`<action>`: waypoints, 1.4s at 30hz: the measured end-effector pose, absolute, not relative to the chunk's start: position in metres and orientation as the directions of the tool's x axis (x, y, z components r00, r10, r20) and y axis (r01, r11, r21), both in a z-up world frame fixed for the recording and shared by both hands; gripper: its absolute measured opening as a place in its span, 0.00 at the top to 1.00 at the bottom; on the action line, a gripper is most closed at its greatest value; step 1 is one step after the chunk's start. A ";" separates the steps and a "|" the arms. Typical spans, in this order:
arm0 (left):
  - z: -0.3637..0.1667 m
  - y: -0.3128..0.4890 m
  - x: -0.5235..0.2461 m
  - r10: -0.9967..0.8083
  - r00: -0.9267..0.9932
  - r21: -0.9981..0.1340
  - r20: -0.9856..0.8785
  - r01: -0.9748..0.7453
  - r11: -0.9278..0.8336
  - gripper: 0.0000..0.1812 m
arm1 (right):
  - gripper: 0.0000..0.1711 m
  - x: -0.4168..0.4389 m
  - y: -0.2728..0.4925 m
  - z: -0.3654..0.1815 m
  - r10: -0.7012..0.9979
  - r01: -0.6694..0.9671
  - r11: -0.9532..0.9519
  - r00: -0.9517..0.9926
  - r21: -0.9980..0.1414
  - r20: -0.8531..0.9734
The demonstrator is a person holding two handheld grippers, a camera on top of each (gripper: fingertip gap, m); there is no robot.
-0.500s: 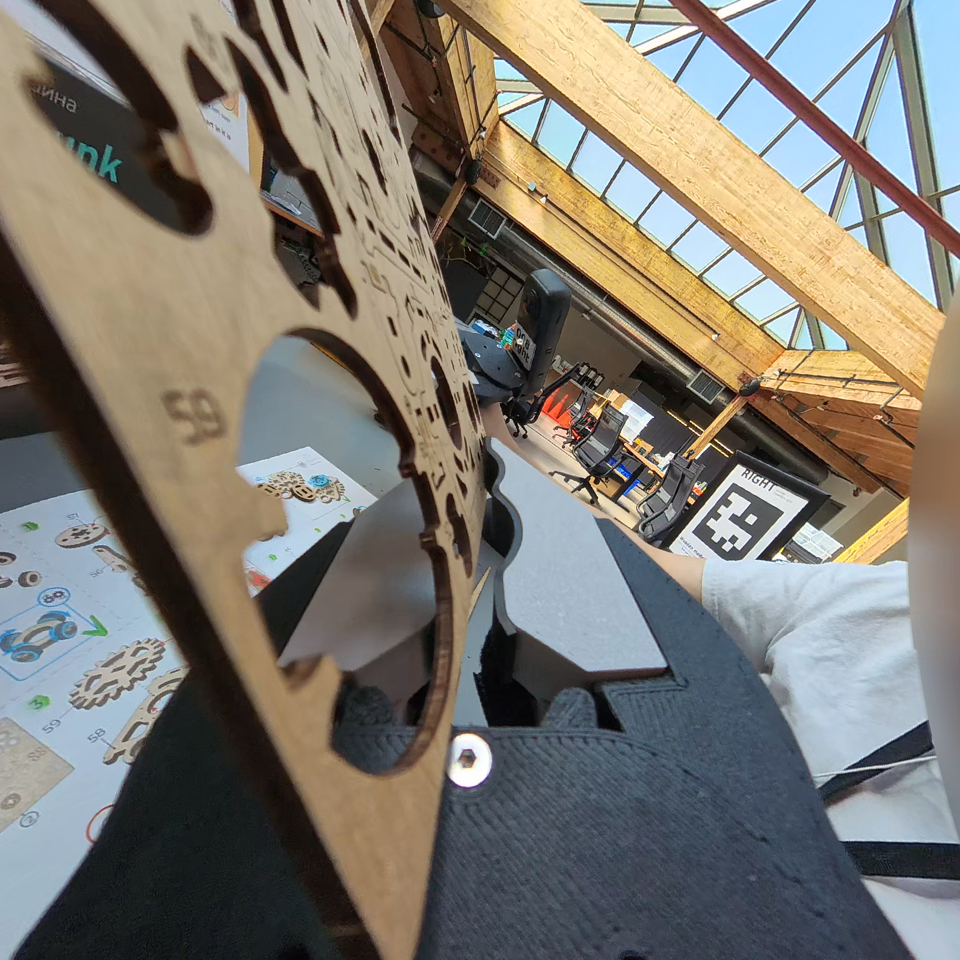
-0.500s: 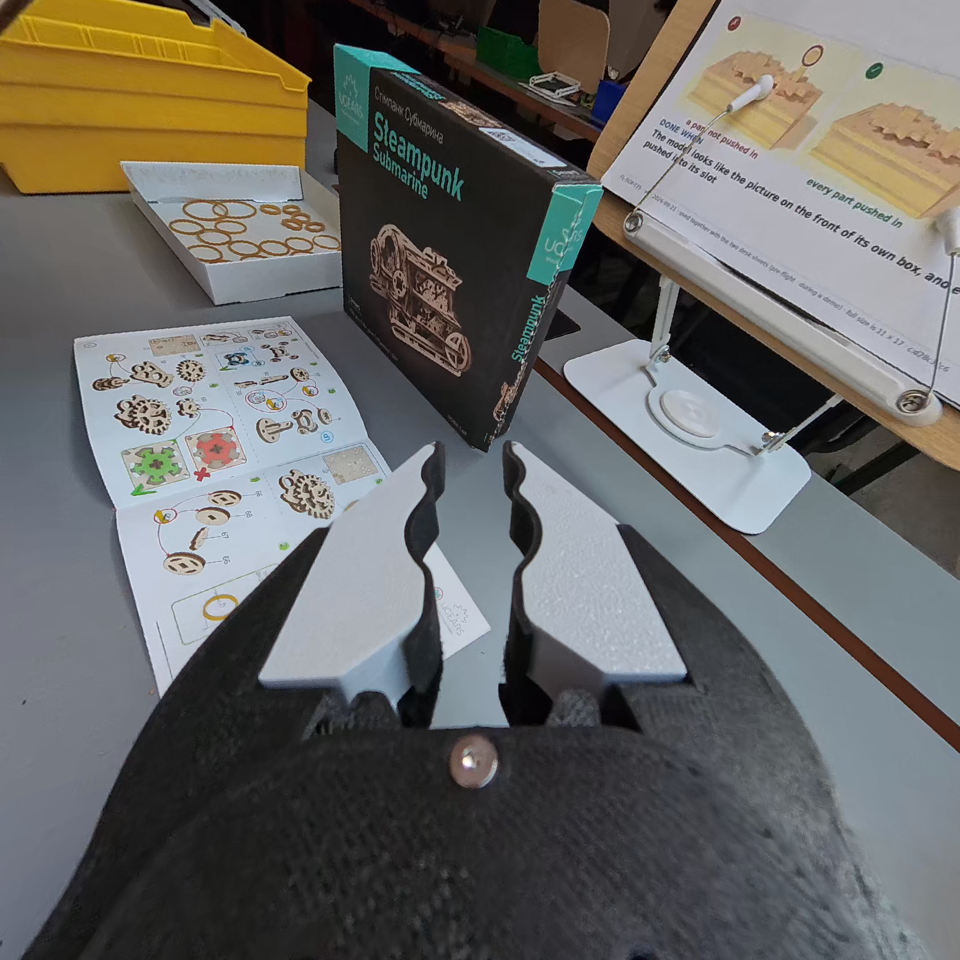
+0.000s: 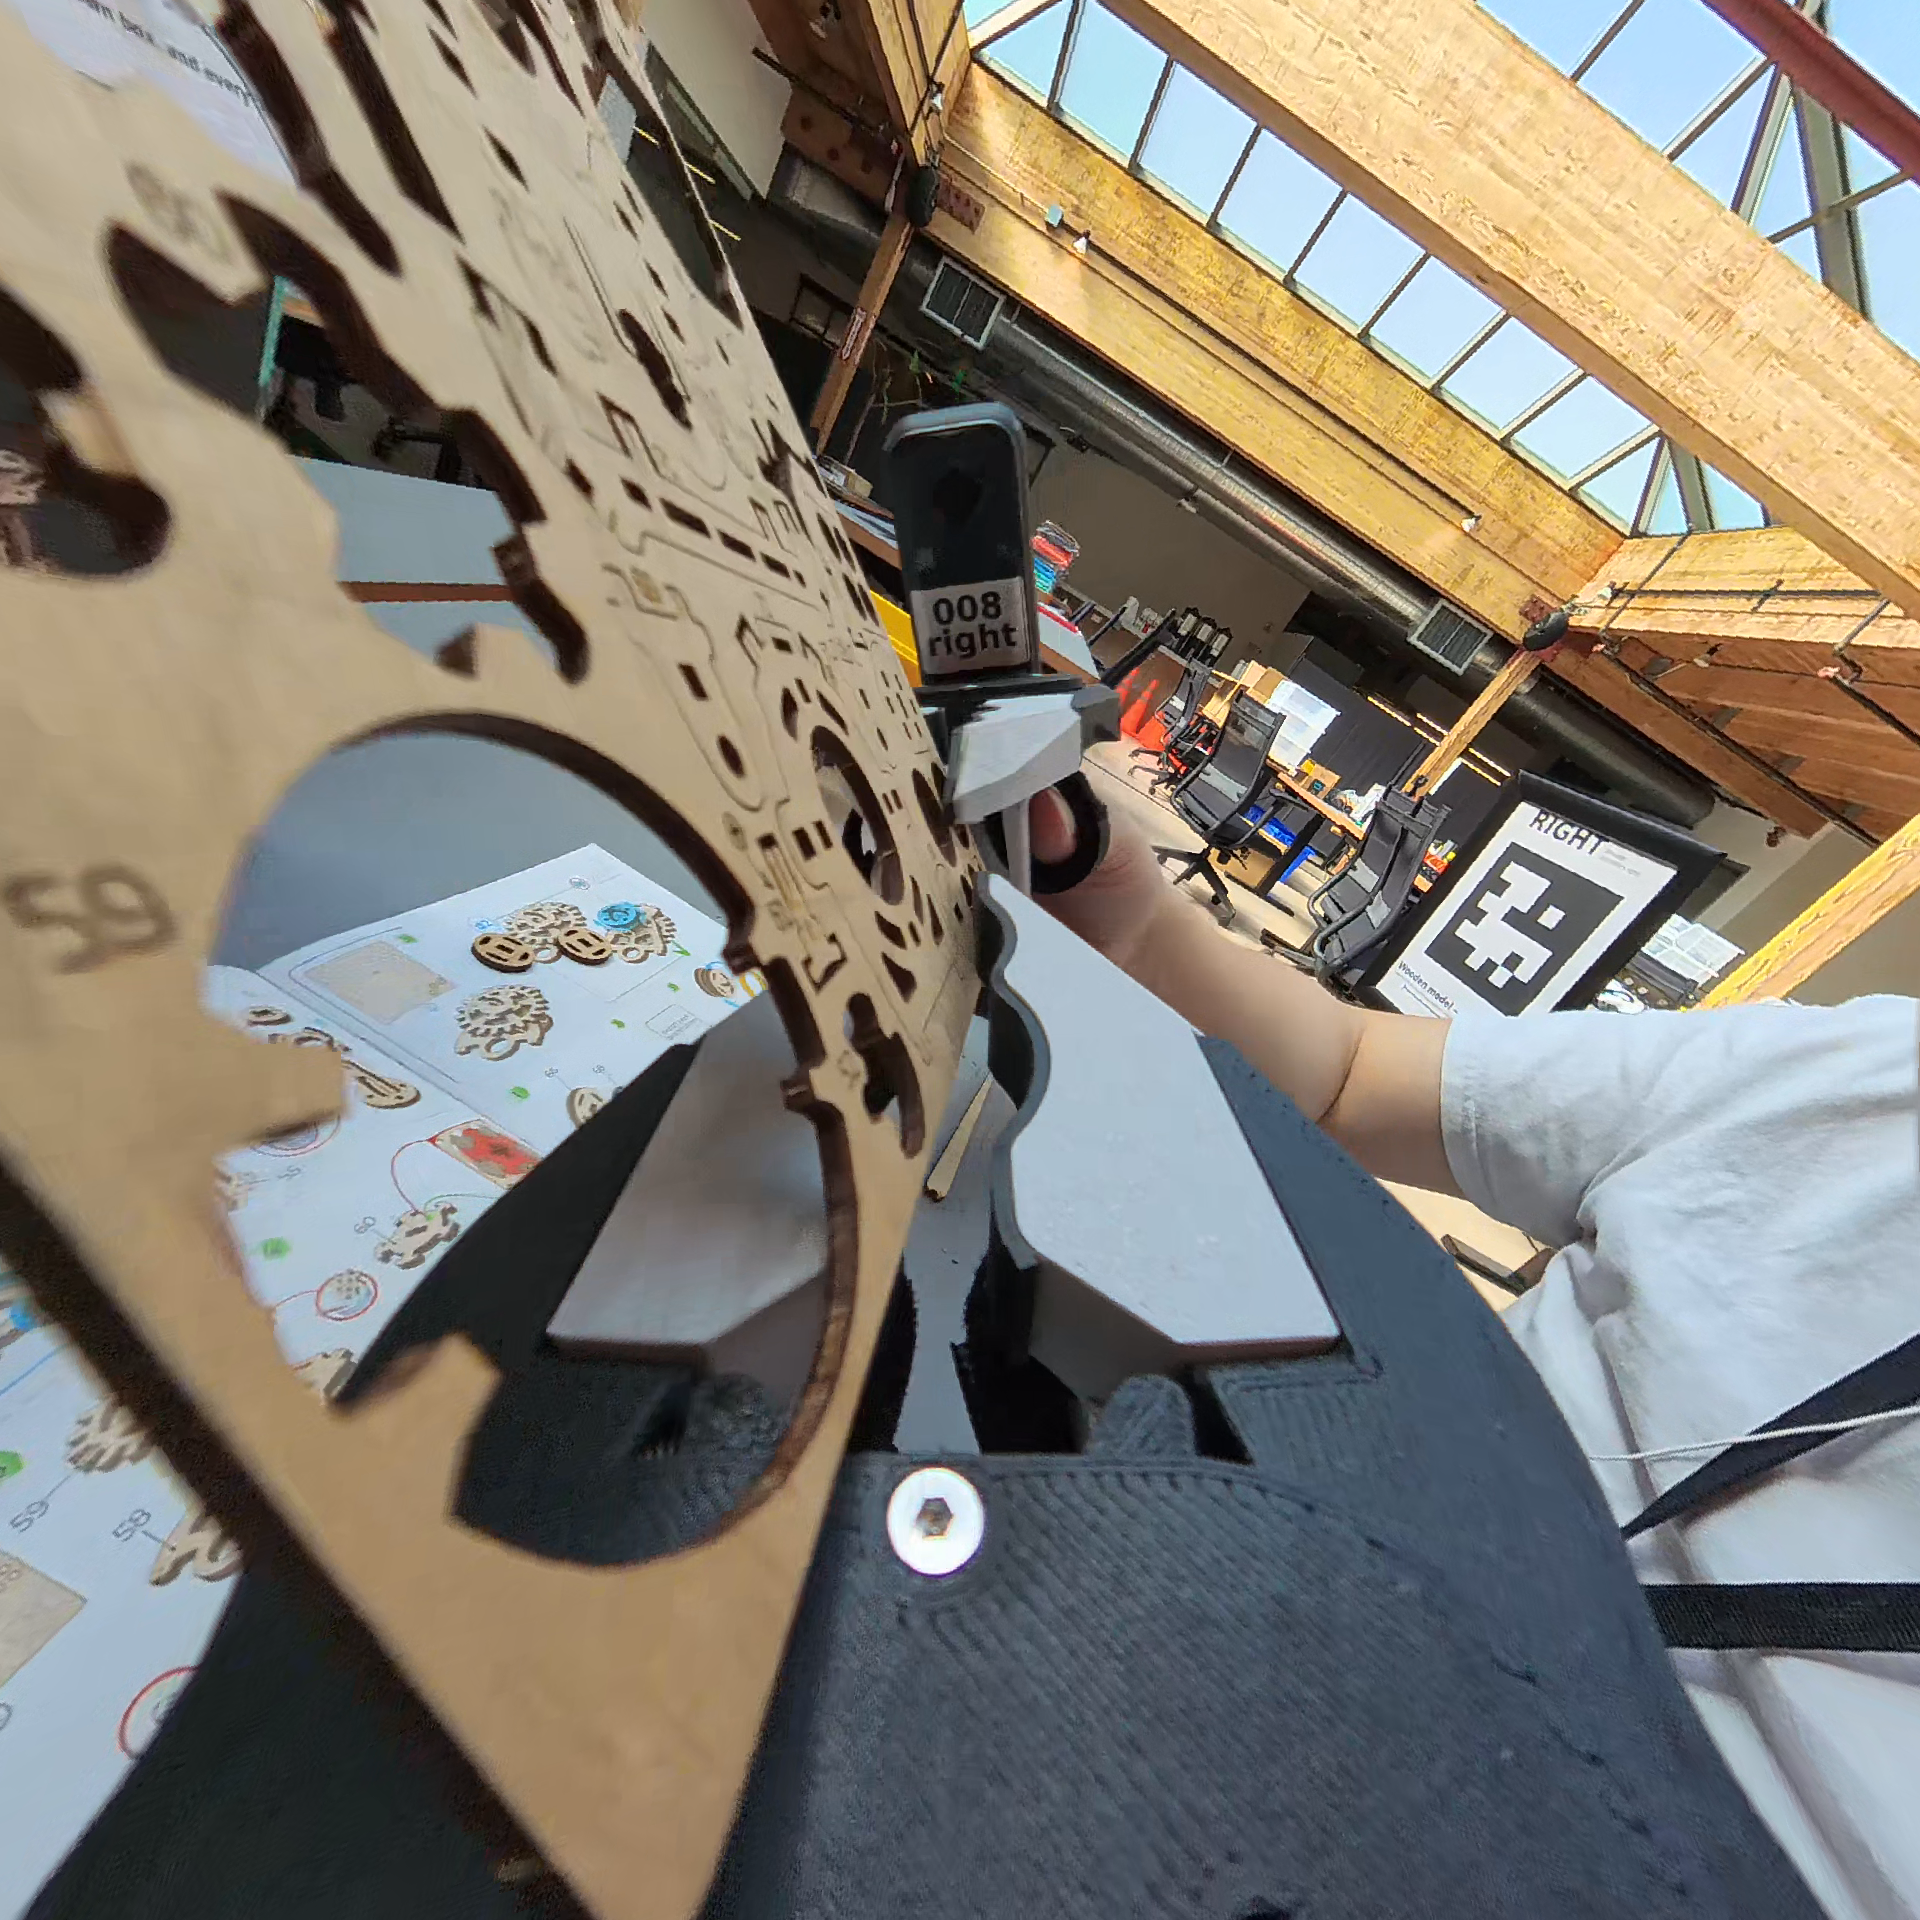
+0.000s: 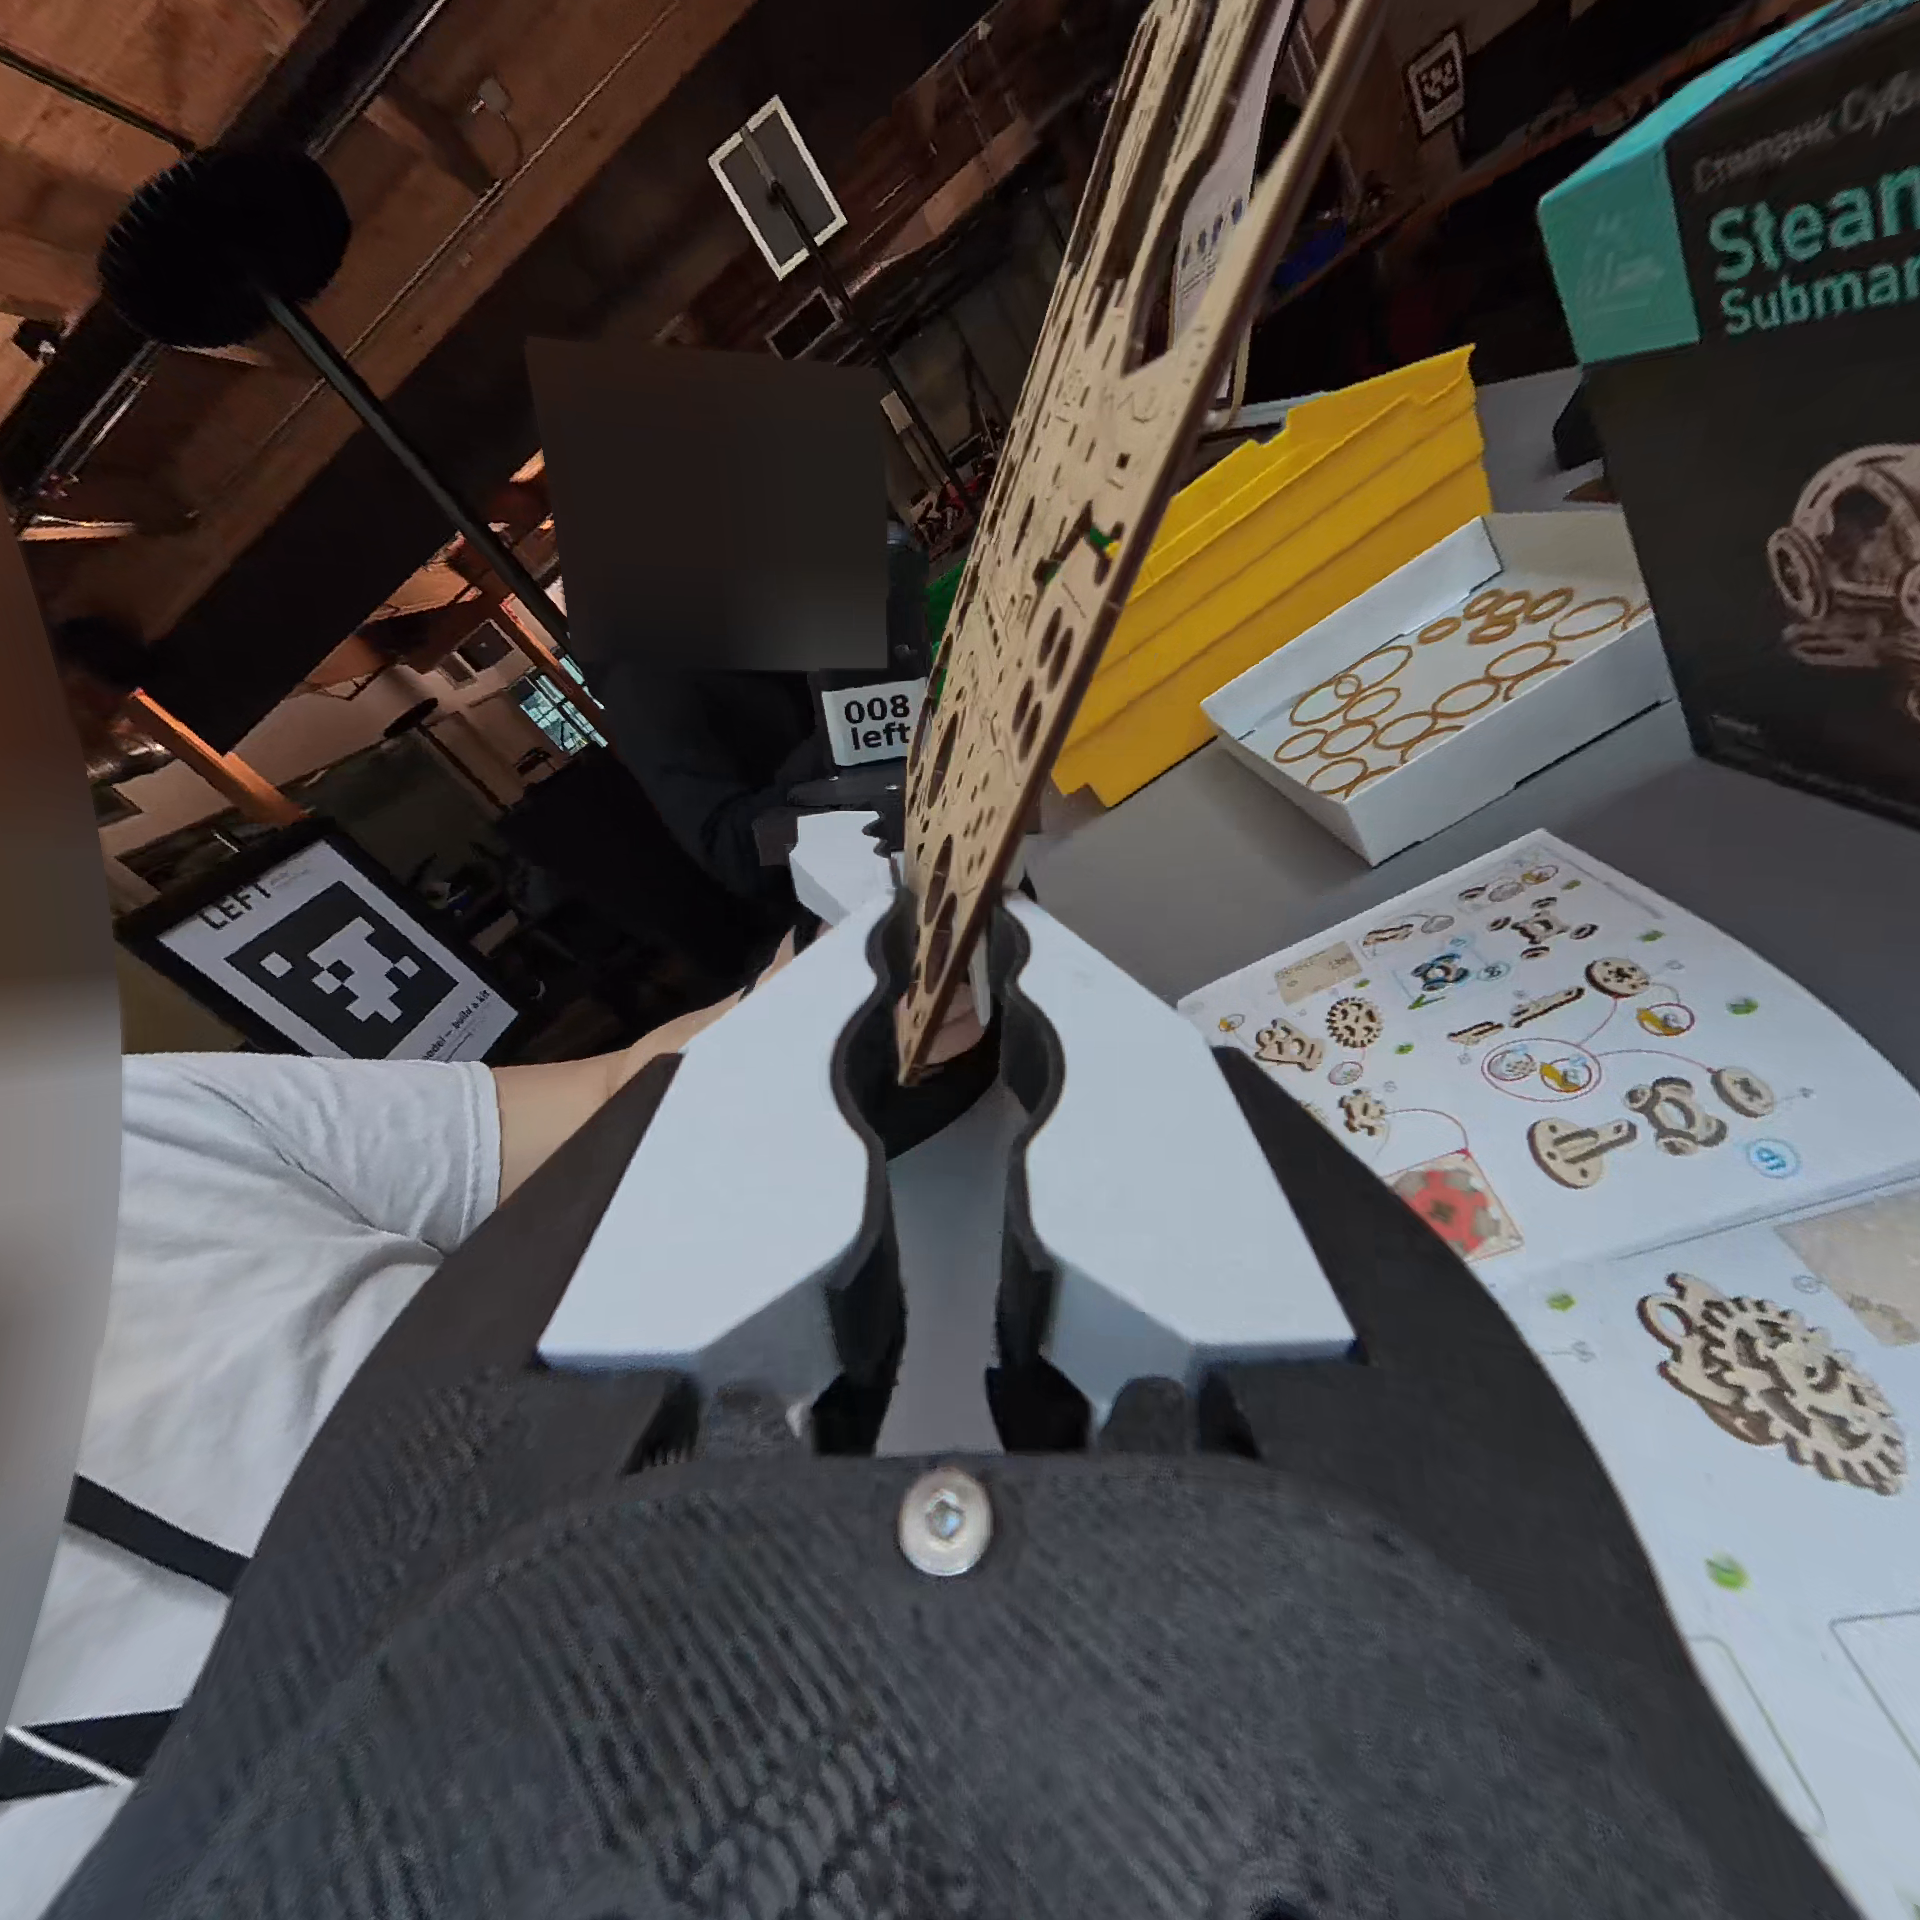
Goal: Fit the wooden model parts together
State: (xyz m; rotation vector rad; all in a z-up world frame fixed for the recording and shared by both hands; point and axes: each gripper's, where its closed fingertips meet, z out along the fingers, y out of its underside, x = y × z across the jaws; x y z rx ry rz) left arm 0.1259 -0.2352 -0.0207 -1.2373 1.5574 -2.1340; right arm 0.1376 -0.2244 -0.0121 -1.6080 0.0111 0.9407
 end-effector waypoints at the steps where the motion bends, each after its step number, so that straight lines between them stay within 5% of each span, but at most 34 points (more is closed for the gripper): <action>1: -0.019 -0.237 0.125 -0.603 -0.629 -0.867 0.491 -0.283 -0.410 0.97 | 0.98 0.135 -0.226 -0.012 0.496 -0.520 -0.304 0.629 -0.798 -0.599; 6: -0.004 -0.226 0.121 -0.580 -0.639 -0.848 0.506 -0.243 -0.472 0.90 | 1.00 0.146 -0.237 -0.006 0.541 -0.514 -0.305 0.599 -0.802 -0.590; 12: -0.017 -0.226 0.122 -0.591 -0.616 -0.851 0.521 -0.318 -0.419 0.99 | 0.99 0.152 -0.238 -0.002 0.547 -0.484 -0.264 0.638 -0.834 -0.543; 16: -0.020 -0.227 0.124 -0.637 -0.592 -0.869 0.493 -0.303 -0.390 1.00 | 0.84 0.134 -0.231 -0.018 0.519 -0.426 -0.361 0.648 -0.830 -0.558; 20: -0.022 -0.232 0.123 -0.625 -0.603 -0.868 0.496 -0.318 -0.382 1.00 | 0.99 0.126 -0.227 -0.023 0.499 -0.409 -0.362 0.674 -0.838 -0.545; 42: -0.033 -0.247 0.124 -0.623 -0.613 -0.874 0.486 -0.362 -0.325 1.00 | 0.99 0.121 -0.235 -0.029 0.565 -0.373 -0.426 0.603 -0.825 -0.564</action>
